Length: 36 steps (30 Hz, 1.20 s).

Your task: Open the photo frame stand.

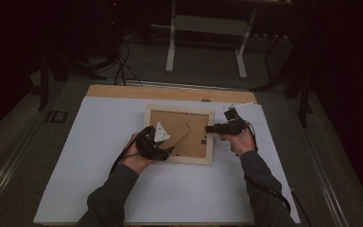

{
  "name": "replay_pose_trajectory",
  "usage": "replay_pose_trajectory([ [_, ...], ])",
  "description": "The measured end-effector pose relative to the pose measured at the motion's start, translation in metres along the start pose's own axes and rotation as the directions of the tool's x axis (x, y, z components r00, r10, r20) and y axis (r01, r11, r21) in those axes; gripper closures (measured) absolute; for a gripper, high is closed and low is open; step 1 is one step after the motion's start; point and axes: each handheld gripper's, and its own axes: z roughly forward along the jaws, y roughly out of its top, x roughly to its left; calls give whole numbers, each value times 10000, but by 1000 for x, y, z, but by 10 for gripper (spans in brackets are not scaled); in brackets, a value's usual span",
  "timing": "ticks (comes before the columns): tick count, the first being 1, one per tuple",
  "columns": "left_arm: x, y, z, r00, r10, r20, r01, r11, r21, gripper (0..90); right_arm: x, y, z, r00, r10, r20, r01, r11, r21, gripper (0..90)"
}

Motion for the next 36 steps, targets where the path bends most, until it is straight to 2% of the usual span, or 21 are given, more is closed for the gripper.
replay_pose_trajectory([
  [3, 5, 0, -1, 9987, -374, 350, 374, 9993, -15, 368, 0, 0, 0, 10000, -7, 6, 7, 10000, -21, 571],
  [6, 10, -1, -1, 9966, -590, 573, 585, 9982, 97, 373, 0, -1, 0, 10000, -25, -4, 25, 10000, -52, 570],
  [12, 19, -1, 2, 9831, -1304, 1288, 1268, 9913, 363, 398, 1, -1, -1, 10000, -62, 6, 62, 10000, -61, 570],
  [19, 23, -1, 5, 9693, -1644, 1830, 1528, 9854, 758, 439, 2, -2, -2, 9999, -151, 30, 151, 9998, -124, 570],
  [23, 22, 0, 7, 9701, -1552, 1868, 1379, 9852, 1020, 446, 2, -2, -3, 9998, -214, 24, 215, 9996, -174, 571],
  [27, 22, 0, 6, 9707, -1484, 1888, 1297, 9857, 1079, 457, 4, -3, -4, 9996, -273, 53, 274, 9993, -236, 571],
  [36, 18, 1, 7, 9803, -1196, 1573, 1024, 9883, 1129, 466, 7, -4, -9, 9996, -276, 111, 280, 9986, -453, 583],
])
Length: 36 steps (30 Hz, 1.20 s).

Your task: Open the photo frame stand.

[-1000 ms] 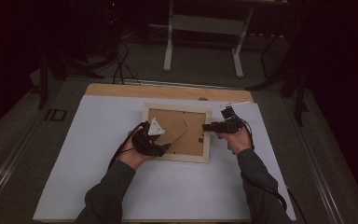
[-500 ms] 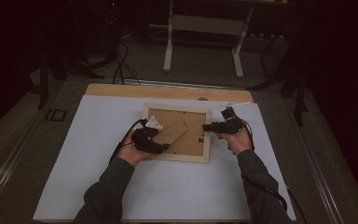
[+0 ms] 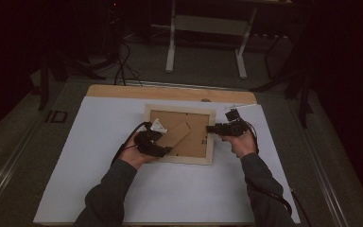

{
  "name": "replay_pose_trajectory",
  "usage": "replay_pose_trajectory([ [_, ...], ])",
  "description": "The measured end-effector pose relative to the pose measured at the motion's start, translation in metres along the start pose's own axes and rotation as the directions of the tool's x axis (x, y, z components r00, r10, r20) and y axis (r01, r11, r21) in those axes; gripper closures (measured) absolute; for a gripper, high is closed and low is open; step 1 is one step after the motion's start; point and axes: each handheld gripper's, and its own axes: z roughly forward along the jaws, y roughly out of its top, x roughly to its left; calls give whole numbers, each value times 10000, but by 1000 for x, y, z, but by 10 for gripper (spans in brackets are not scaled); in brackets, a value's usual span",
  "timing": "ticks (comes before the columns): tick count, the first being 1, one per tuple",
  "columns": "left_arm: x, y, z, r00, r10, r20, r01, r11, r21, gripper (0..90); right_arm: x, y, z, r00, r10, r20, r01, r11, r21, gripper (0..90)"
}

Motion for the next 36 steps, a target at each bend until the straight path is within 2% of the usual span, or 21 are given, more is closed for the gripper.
replay_pose_trajectory([
  [11, -5, 3, 2, 9988, 178, -450, -182, 9998, -93, 471, 1, 0, -7, 9999, -57, 159, 63, 9992, -405, 595],
  [36, -4, 13, 8, 9955, 129, -938, -154, 9995, -263, 482, 6, 5, -21, 9962, -587, 650, 657, 9914, -1128, 607],
])
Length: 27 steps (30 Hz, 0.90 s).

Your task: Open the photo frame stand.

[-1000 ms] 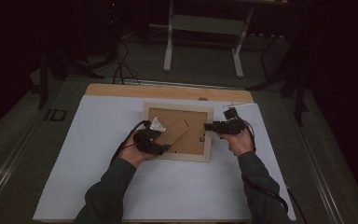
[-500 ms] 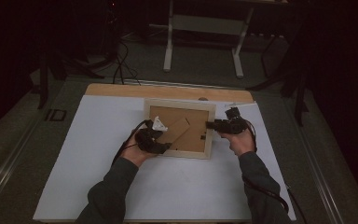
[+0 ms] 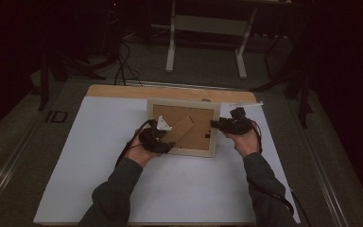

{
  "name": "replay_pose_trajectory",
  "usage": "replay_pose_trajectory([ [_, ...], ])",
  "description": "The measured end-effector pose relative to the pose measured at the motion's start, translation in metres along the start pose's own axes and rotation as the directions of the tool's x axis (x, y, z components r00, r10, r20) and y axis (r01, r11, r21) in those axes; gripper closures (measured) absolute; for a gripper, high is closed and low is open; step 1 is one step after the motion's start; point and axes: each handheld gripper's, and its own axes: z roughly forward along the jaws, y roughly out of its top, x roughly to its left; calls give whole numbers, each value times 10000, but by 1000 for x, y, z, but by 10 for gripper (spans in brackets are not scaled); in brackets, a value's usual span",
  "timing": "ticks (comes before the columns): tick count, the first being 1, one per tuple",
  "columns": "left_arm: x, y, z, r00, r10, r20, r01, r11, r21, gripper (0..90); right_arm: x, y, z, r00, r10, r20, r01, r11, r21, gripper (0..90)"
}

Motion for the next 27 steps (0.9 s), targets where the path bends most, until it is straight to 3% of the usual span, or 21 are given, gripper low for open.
replay_pose_trajectory([
  [10, -3, 5, 4, 9995, 100, -290, -99, 9999, 35, 485, -1, -1, -5, 9997, -129, 191, 133, 9997, -203, 608],
  [12, -2, 5, 5, 9994, -12, -354, 12, 10000, -22, 497, 0, -1, -6, 9994, -220, 276, 226, 9995, -227, 610],
  [16, 4, 6, 3, 9975, -689, -175, 682, 9970, -371, 561, 3, -1, -9, 9981, -464, 400, 478, 9982, -368, 623],
  [20, 5, 6, 4, 9972, -710, -255, 700, 9968, -377, 575, 7, 1, -10, 9948, -772, 670, 797, 9962, -348, 623],
  [27, 6, 6, 5, 9961, -789, -387, 772, 9960, -444, 580, 10, 0, -9, 9923, -858, 897, 902, 9948, -469, 625],
])
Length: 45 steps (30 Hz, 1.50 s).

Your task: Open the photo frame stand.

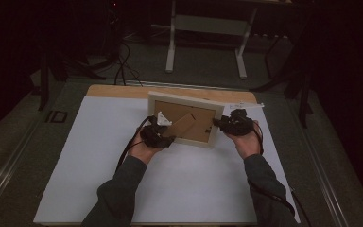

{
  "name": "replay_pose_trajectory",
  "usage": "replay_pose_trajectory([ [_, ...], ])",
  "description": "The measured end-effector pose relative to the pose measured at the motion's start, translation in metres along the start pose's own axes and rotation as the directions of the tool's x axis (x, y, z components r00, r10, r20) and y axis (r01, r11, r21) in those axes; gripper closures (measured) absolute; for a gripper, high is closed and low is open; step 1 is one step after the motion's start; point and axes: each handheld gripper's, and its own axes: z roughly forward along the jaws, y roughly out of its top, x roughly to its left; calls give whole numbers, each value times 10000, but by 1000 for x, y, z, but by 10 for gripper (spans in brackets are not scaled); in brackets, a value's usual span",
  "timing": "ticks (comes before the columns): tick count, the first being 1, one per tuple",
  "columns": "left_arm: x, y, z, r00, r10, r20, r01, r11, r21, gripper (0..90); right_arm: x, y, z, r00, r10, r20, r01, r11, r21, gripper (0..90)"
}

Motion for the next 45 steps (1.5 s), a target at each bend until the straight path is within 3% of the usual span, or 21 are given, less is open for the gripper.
replay_pose_trajectory([
  [17, 3, 2, 2, 9997, -165, -171, 164, 9999, -24, 586, 8, -1, 1, 9984, -224, 521, 236, 9995, -214, 626],
  [23, 0, 2, 0, 9998, -54, -168, 55, 10000, 13, 590, 9, -2, 0, 9983, -279, 521, 292, 9993, -254, 625],
  [31, -9, 2, -7, 9996, 273, 82, -273, 9996, 13, 610, 12, -4, -2, 9973, -480, 559, 495, 9984, -272, 626],
  [37, -13, 2, -12, 9974, 267, 674, -246, 9992, -323, 627, 16, -7, -5, 9953, -756, 611, 775, 9966, -293, 626],
  [45, -18, 3, -16, 9966, 460, 681, -426, 9978, -505, 691, 20, -10, -7, 9929, -1019, 608, 1041, 9940, -334, 626],
])
